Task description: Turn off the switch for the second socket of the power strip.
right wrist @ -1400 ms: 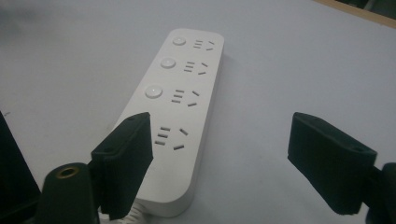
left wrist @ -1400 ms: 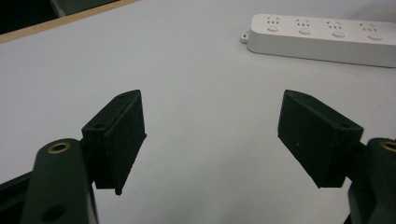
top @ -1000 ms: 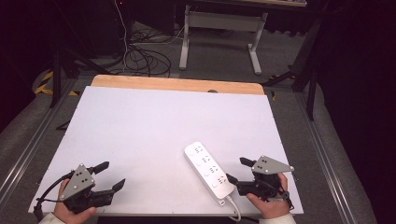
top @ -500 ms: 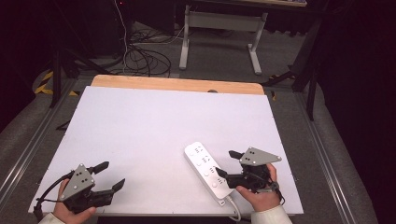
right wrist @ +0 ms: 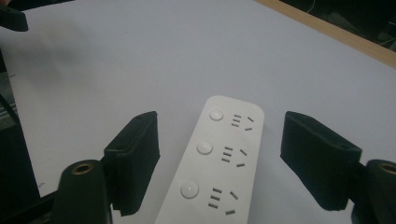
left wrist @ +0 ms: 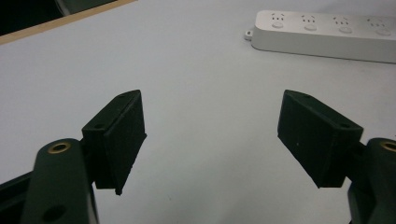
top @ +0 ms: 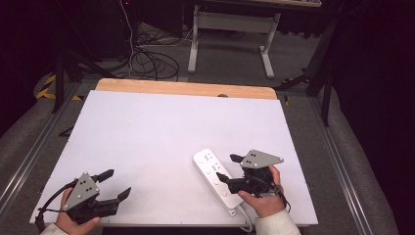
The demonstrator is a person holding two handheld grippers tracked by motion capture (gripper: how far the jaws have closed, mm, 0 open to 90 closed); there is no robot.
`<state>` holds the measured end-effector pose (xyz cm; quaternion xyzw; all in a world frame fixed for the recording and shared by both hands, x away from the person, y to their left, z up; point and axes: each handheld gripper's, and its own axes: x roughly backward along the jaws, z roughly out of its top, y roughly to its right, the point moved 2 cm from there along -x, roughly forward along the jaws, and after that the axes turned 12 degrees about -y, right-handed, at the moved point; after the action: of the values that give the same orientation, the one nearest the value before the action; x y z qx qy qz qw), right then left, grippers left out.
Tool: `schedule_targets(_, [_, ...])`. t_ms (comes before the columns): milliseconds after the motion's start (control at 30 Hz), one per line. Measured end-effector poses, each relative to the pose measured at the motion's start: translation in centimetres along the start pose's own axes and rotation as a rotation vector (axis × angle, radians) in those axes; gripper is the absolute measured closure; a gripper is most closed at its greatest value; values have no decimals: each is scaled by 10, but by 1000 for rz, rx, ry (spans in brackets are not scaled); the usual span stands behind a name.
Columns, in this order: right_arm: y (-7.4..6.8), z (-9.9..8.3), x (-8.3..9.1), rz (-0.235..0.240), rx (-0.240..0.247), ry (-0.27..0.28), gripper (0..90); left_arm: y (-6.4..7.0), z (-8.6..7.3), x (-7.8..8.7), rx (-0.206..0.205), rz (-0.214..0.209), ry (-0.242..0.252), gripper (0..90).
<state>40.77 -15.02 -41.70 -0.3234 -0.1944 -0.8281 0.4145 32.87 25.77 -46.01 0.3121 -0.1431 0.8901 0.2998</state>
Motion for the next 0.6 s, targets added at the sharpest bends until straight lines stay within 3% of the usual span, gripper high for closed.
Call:
schedule_targets(300, [-3,9,-5,16,14,-3,303,0,0,0,-1,4,-2,242])
schedule_targets(400, [-4,9,-5,0,34,-5,376,0,0,0,-1,6,-3,242])
schedule_targets(467, [-6,9,-5,15,50,-22,493,0,0,0,-2,7,-3,243])
schedule_targets(567, [-7,10,-5,24,51,-30,520,0,0,0,-1,8,-3,244])
schedule_targets(600, [-7,10,-5,48,51,-43,716,0,0,0,-5,9,-4,243])
